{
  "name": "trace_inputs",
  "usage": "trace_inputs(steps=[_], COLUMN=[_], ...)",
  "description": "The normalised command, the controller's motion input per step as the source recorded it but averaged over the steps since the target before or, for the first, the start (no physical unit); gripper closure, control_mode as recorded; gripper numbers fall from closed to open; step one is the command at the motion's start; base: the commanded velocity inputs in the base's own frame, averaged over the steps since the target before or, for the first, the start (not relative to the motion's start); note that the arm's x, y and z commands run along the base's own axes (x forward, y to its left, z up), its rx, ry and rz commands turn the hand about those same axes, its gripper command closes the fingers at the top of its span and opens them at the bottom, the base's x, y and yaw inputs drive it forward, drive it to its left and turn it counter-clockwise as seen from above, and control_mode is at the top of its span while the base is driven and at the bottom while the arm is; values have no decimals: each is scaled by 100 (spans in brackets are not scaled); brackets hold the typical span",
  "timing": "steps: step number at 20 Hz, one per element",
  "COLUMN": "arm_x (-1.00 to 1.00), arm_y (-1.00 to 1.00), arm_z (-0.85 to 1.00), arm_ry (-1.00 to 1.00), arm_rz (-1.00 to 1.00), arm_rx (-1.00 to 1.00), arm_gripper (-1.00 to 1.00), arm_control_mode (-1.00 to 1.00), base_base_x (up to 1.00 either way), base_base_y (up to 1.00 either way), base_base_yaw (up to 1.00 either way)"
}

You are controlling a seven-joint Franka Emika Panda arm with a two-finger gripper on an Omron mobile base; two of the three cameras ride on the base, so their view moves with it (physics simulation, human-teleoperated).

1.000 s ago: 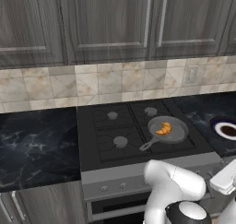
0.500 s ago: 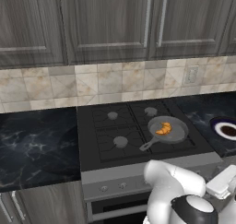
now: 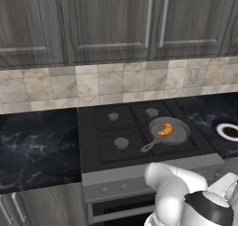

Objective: Pick the croissant and place it on the pan. Then turn on the stove to warm the croissant.

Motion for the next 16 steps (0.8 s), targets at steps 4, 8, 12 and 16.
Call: trace_inputs(steps=[4,8,12,16], arm_x=[5,4,10,18], arm_y=[-2,-1,0,-1], arm_z=[-12,-5,0,0], arm_ry=[0,0,0,0], arm_rz=[0,0,0,-2], arm_rx=[4,5,7,7], arm_gripper=[-100,-100,-100,-100], arm_control_mode=[-100,-100,-100,-100], base_base_x=[0,0,0,0], base_base_y=[0,0,0,0], base_base_yaw=[0,0,0,0])
